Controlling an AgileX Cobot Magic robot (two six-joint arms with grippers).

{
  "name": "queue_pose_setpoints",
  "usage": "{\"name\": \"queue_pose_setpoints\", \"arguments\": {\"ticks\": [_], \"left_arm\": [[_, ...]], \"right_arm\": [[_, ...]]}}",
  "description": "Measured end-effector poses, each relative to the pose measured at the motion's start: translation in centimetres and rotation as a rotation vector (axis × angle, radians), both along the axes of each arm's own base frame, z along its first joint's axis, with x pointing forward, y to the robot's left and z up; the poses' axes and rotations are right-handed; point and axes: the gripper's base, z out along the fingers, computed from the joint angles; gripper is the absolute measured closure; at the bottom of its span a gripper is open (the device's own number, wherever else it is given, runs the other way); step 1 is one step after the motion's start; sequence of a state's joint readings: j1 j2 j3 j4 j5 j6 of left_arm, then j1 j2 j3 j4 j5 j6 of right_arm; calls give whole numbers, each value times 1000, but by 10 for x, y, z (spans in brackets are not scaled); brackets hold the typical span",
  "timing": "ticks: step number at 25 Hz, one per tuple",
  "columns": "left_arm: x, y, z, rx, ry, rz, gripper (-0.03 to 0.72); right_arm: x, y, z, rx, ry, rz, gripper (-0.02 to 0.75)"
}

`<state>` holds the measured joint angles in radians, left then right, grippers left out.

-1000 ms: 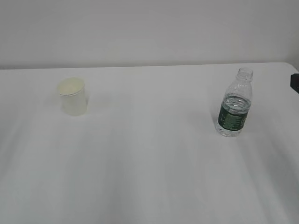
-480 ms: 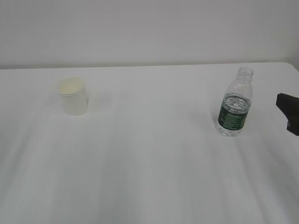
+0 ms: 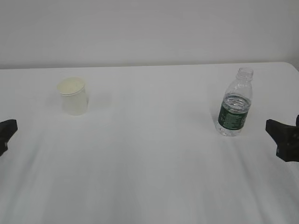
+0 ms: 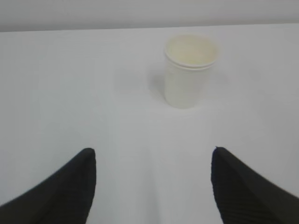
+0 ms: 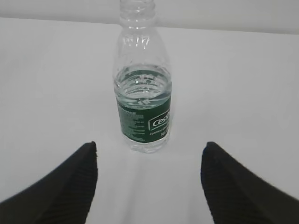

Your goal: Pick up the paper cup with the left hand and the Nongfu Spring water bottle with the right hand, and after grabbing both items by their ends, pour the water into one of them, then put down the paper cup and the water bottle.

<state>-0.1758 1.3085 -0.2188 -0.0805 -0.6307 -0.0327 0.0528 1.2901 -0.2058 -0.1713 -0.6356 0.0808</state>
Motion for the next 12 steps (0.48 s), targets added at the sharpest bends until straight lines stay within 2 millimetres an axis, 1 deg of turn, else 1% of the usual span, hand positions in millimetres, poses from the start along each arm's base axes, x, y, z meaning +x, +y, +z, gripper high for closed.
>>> {"name": "queue_pose_setpoints", "arguments": {"ticks": [5, 9, 12], "left_arm": [[-7, -6, -23, 6, 13, -35, 138], [-9, -8, -37, 13, -17, -54, 138], [-9, -10, -46, 17, -44, -84, 138]], "right_arm": [[0, 3, -14, -1, 11, 39, 206], [-1, 5, -23, 15, 2, 56, 206], [-2, 6, -24, 31, -48, 67, 206]]}}
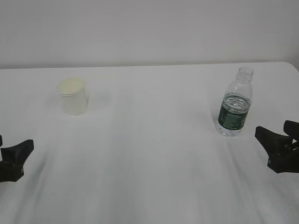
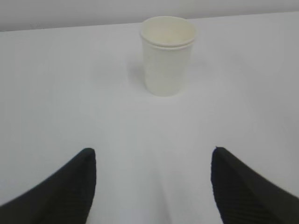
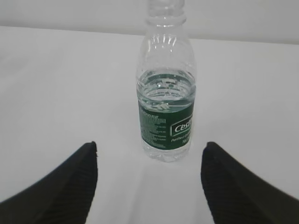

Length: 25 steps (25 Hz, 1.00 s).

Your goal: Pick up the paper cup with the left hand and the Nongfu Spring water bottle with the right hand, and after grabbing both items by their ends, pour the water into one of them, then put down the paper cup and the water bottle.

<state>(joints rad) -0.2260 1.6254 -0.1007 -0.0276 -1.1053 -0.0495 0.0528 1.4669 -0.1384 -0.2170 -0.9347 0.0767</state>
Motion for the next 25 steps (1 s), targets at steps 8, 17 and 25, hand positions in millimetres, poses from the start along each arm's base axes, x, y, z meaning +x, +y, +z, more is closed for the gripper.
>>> {"name": "queue_pose_setpoints", "arguments": {"ticks": [8, 17, 25], "left_arm": [[-2, -6, -27, 29, 115, -71, 139], [-3, -7, -27, 29, 115, -93, 139], [-3, -8, -27, 28, 115, -107, 139]], "right_arm": [[1, 1, 1, -17, -45, 13, 206], [3, 0, -5, -26, -23, 9, 206], [9, 1, -32, -23, 36, 12, 206]]}}
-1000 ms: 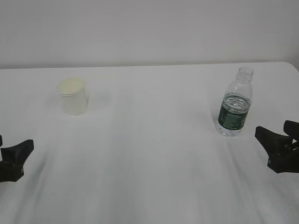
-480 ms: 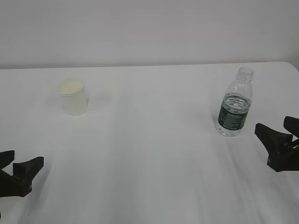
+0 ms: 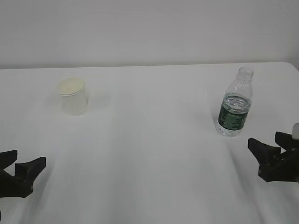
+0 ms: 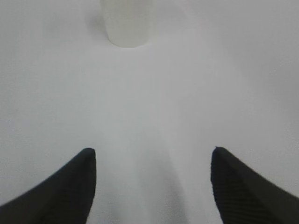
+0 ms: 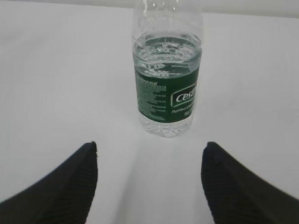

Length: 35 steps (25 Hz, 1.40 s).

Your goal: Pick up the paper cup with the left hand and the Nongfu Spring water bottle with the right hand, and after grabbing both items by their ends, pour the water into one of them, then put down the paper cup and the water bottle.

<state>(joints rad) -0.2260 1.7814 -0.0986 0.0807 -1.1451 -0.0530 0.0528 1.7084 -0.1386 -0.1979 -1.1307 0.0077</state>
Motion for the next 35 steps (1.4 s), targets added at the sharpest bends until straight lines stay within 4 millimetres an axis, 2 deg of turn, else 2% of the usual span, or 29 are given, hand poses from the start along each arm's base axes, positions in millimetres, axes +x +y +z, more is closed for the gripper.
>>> {"name": "queue_pose_setpoints", "arguments": {"ticks": [15, 20, 25, 35], "left_arm": [[32, -9, 12, -26, -109, -17, 141], [35, -10, -1, -16, -61, -19, 137], [45, -15, -14, -15, -31, -49, 97], [59, -19, -12, -26, -65, -56, 89]], "right_arm": [[5, -2, -1, -3, -9, -22, 204], [6, -2, 0, -2, -14, -29, 197], [7, -2, 0, -1, -15, -33, 196], [18, -3, 3, 3, -48, -50, 186]]}}
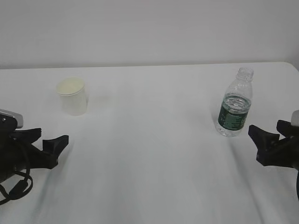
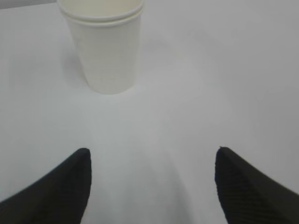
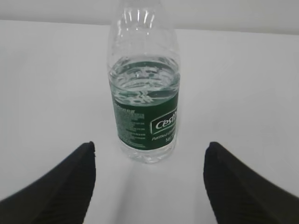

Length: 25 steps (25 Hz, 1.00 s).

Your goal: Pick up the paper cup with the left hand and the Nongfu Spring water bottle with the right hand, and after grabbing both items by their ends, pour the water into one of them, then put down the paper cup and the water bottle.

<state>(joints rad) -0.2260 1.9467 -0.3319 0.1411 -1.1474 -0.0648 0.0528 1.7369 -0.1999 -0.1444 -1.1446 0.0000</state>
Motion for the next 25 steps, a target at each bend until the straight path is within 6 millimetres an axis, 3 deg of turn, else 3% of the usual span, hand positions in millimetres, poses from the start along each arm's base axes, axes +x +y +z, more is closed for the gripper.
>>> {"name": "queue_pose_setpoints", "arguments": {"ticks": [10, 25], "left_arm": [[8, -2, 1, -6, -19, -1, 90], [29, -6, 12, -24, -95, 11, 95]], "right_arm": [[22, 3, -29, 24, 91, 7, 185], [51, 6, -42, 28, 76, 23, 185]]}}
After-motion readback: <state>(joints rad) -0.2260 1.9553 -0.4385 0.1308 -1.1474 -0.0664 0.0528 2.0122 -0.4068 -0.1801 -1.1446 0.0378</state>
